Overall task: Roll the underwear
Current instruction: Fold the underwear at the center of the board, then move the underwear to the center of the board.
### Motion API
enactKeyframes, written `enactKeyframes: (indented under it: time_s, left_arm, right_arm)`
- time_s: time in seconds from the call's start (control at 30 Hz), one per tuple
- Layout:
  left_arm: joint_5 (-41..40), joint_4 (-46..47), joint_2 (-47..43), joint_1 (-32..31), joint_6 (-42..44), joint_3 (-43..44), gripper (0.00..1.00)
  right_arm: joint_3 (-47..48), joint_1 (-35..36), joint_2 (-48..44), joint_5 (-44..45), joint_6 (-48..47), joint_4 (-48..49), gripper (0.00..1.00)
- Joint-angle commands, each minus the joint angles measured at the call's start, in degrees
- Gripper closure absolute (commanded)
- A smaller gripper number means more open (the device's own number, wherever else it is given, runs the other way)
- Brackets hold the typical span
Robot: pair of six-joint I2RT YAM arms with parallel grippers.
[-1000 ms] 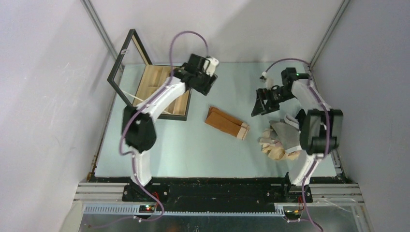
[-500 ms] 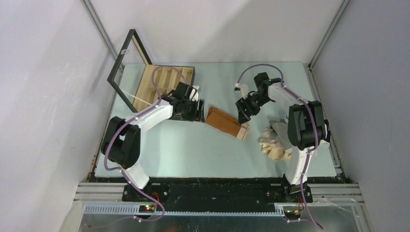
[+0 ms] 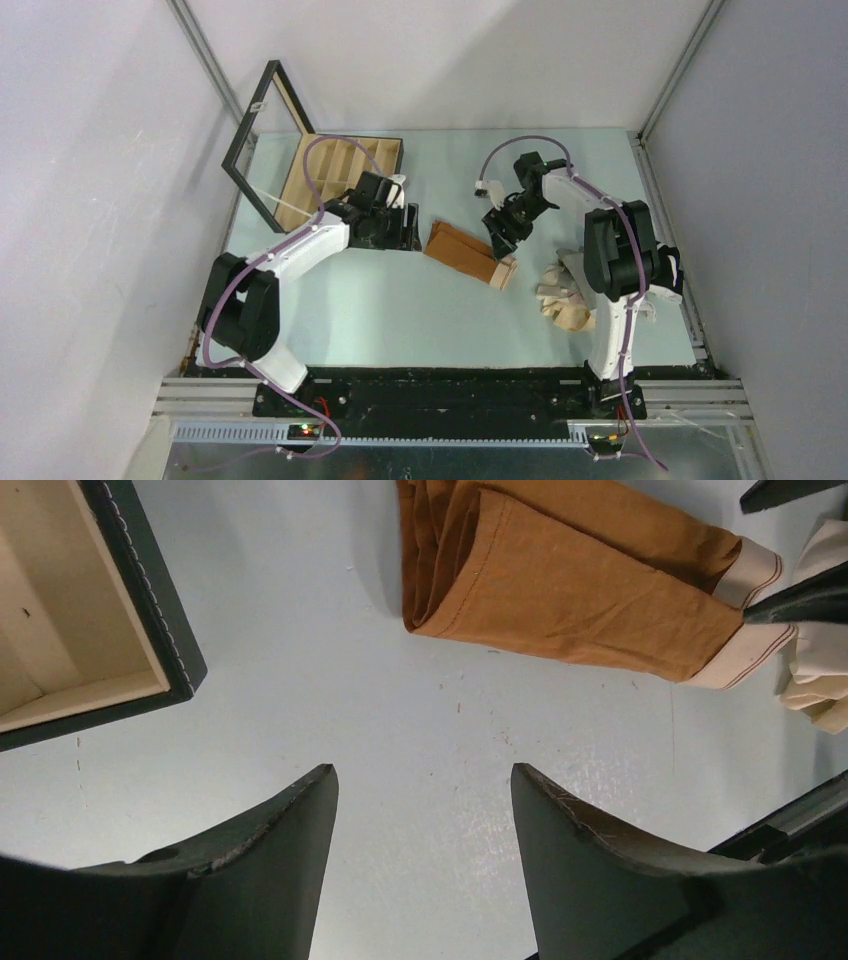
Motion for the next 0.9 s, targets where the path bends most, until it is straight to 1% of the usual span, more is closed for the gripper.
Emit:
enactKeyframes:
  time_s: [0.0,0.23,0.37,0.57,0.7,0.73,0.83,0.87]
  left_arm:
    - [-1.5,1.3,-2.2,0.0,1.1,1.1,0.29]
    - [-2.0,1.5,-2.4,0.0,1.8,1.1,0.29]
    - [-2.3,1.2,-2.6,0.0,2.2,1.3,0.28]
    - [-2.3,1.0,-2.7,0.0,2.4,1.1,0.28]
    - [-2.2,0.9,-2.4,-0.1,2.4,1.1,0.28]
    - [-2.2,0.8,-2.2,-0.1,2.4,1.1,0.28]
    - [-2.1,0.4,-1.7,-0.4,2.6,1.6,0.28]
    - [-2.0,0.2,-1.5,-0.4,2.8,1.9,0.29]
  right_arm:
    - [1.3,1.1,0.9,-2.3,-2.0,-3.6,0.32]
    - [0.6,1.7,2.0,-2.1,-1.3,-4.3,0.30]
    - [0.4,1.9,2.5,-1.7,-0.5,-3.7,0.34]
    - [0.0,2.6,3.9,0.5,1.7,-3.1,0.46]
    - [-0.1,2.5,5.0,1.1,3.2,-2.8,0.58]
    - [-0.2,2.4,5.3,1.1,3.5,-2.7,0.60]
    - [-0.3,2.0,6.1,0.9,5.8,-2.6,0.72]
    - [-0.7,1.9,6.1,0.4,6.7,-2.5,0.74]
